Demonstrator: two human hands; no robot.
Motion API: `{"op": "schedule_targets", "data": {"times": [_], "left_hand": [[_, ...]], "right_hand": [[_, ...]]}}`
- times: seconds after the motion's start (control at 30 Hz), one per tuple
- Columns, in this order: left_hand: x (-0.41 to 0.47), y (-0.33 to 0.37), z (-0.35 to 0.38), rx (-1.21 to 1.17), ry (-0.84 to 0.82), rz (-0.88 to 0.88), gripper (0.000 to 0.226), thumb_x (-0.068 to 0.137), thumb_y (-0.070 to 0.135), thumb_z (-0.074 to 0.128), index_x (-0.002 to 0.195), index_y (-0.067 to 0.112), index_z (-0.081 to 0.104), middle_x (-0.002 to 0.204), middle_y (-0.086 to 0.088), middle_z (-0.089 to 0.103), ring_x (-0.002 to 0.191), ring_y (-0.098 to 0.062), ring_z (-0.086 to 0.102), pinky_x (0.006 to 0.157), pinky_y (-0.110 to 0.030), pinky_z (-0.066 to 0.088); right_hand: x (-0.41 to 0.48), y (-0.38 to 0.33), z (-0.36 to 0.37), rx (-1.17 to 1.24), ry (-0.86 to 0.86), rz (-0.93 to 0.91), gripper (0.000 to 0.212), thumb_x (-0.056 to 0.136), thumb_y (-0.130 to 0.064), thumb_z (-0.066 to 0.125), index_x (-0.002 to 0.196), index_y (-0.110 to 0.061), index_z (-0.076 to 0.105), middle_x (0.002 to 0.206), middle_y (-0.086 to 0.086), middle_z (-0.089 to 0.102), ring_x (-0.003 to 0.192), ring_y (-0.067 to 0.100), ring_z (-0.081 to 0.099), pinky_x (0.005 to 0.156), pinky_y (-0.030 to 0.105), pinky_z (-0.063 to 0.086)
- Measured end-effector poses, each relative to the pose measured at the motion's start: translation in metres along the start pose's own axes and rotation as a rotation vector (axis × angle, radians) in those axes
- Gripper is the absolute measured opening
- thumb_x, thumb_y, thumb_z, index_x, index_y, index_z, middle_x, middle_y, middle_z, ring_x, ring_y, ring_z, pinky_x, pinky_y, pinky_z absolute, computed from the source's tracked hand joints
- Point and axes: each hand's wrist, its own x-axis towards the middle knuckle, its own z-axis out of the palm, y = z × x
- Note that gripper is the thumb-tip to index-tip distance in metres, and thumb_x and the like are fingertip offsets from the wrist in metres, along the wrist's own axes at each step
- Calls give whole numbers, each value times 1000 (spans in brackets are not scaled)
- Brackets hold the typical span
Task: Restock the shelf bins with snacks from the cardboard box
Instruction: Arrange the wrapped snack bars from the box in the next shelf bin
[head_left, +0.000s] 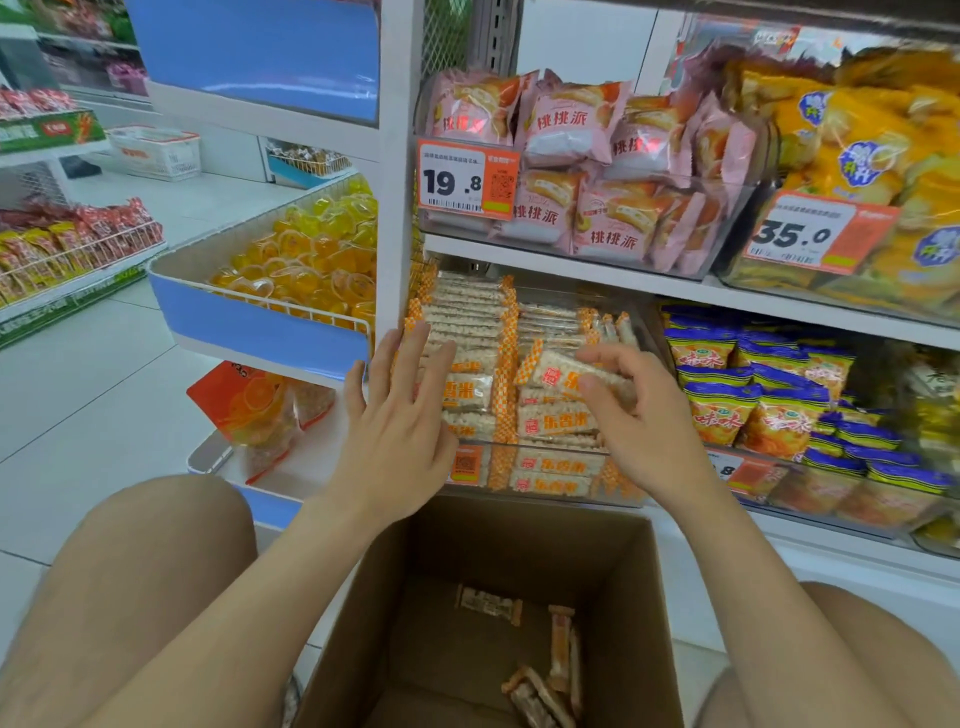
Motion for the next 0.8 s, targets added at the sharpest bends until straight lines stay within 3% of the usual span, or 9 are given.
{"op": "schedule_targets", "data": {"times": [0.07, 0.2, 0.33, 0.43, 0.57, 0.67, 0.8], "left_hand": [[1, 6, -1, 2, 23, 23, 72, 89, 30, 47, 159, 23, 33, 172, -7, 15, 160, -35, 9, 122, -61, 15], [0, 17, 3, 22, 57, 60, 67, 93, 30, 47, 159, 24, 34, 171, -6, 19, 160, -35, 11, 123, -61, 15], [-2, 19, 15, 56, 54, 52, 75, 96, 31, 45, 166, 22, 19, 175, -6, 2, 161, -34, -5, 126, -64, 7], [-1, 23, 20, 83, 73, 91, 79, 96, 30, 47, 167, 21, 15, 176, -8, -2, 161, -35, -7, 124, -67, 9], [0, 27, 24, 68, 104, 102, 78, 95, 32, 43, 167, 22, 16, 176, -7, 0, 161, -37, -7, 124, -69, 9], [0, 24, 30, 68, 98, 90, 75, 98, 34, 40, 168, 23, 14, 176, -8, -2, 161, -38, -8, 125, -68, 6], [0, 20, 36, 67, 95, 112, 71, 102, 36, 32, 168, 25, 10, 175, -8, -5, 160, -39, -11, 125, -68, 3]], "right_hand": [[-4, 9, -11, -260, -9, -4, 22, 101, -36, 62, 121, -47, 64, 123, -20, 57, 123, 20, 48, 103, 46, 39], [-13, 19, -8, -497, -40, -18, 23, 101, -31, 63, 120, -45, 65, 126, -17, 60, 126, 19, 37, 91, 35, 20], [-18, 23, 11, -508, -29, -199, 23, 100, -19, 65, 120, -29, 72, 121, -8, 69, 126, 21, 52, 107, 42, 37], [-16, 28, 10, -461, -73, -210, 26, 102, -19, 63, 126, -25, 73, 129, -4, 71, 138, 23, 51, 121, 43, 35], [-12, 35, 6, -380, -113, -175, 26, 105, -25, 61, 129, -29, 69, 132, -4, 70, 137, 20, 55, 116, 47, 44], [-12, 34, 19, -436, -145, -208, 26, 107, -20, 59, 132, -23, 68, 138, 2, 68, 149, 25, 43, 127, 42, 27], [-14, 39, 30, -560, -129, -280, 31, 104, -10, 61, 135, -14, 64, 146, 9, 62, 154, 31, 34, 130, 42, 8]]}}
